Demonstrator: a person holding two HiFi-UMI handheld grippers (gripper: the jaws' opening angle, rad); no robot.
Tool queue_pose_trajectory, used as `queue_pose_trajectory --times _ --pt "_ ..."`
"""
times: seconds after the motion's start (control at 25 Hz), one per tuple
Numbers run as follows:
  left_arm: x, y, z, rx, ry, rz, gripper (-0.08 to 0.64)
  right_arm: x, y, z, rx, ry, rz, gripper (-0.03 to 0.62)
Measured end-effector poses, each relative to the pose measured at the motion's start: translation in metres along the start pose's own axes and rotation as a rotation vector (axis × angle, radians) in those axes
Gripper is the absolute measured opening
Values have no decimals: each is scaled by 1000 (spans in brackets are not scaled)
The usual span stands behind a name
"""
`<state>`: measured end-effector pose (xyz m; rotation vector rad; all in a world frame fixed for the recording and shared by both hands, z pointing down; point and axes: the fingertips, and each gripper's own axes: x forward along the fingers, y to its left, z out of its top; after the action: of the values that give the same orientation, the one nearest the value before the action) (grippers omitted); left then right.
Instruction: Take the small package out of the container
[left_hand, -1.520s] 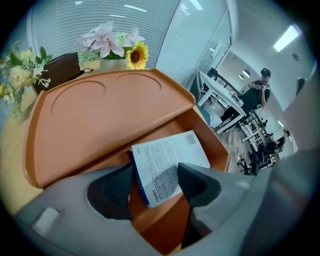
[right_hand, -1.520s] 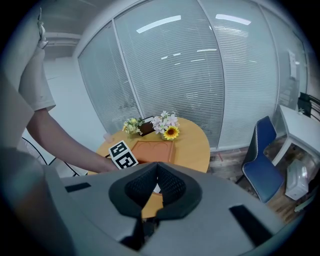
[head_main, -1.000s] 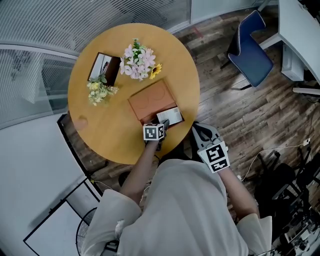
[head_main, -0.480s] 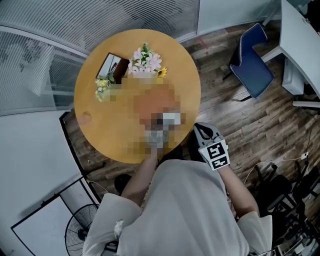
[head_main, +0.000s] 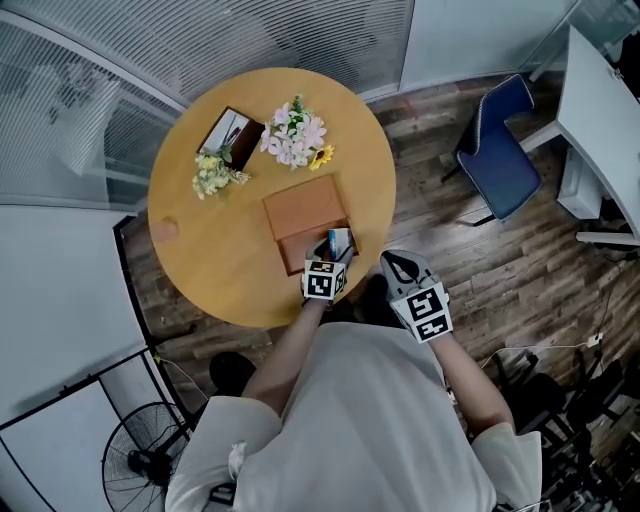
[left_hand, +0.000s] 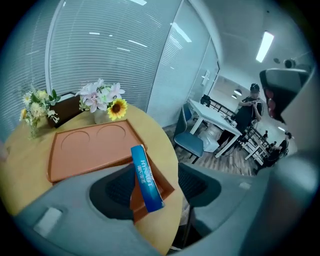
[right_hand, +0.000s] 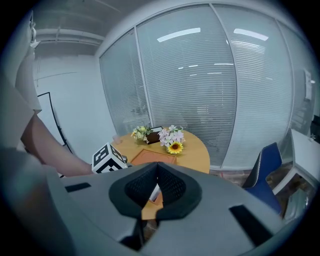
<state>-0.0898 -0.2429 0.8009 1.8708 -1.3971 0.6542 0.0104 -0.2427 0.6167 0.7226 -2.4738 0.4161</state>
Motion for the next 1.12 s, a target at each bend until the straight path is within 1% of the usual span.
queue_pose_trajectory --times 0.12,0.24,0.28,0.32,0.36,0.4,0.56,0.72,0.92,1.12 --pt "8 -4 -7 0 20 12 270 -5 -6 -3 -15 4 -1 3" --pt "11 2 -15 -22 46 57 255 -11 -14 -12 -29 6 -8 3" --pt "10 6 -18 -34 59 79 235 -13 -16 -14 -32 7 -9 3" --pt "9 10 -21 -48 69 100 174 -15 -17 -16 -34 8 -8 3" --pt "8 14 -23 -64 73 114 97 -18 -18 -17 -35 9 -6 3" --pt "6 16 -23 -78 71 123 78 -20 -19 -17 -37 8 -4 3" --pt "-5 19 -15 -90 32 148 76 -28 -21 -15 -61 -3 9 3" --pt "-27 21 -8 -119 -18 170 77 -31 -13 -9 -77 -31 38 3" --pt "-54 13 9 -179 -108 136 77 -29 -3 -7 -91 -41 80 3" --pt "-93 4 29 -161 -183 119 77 -27 10 -1 -102 -63 120 3"
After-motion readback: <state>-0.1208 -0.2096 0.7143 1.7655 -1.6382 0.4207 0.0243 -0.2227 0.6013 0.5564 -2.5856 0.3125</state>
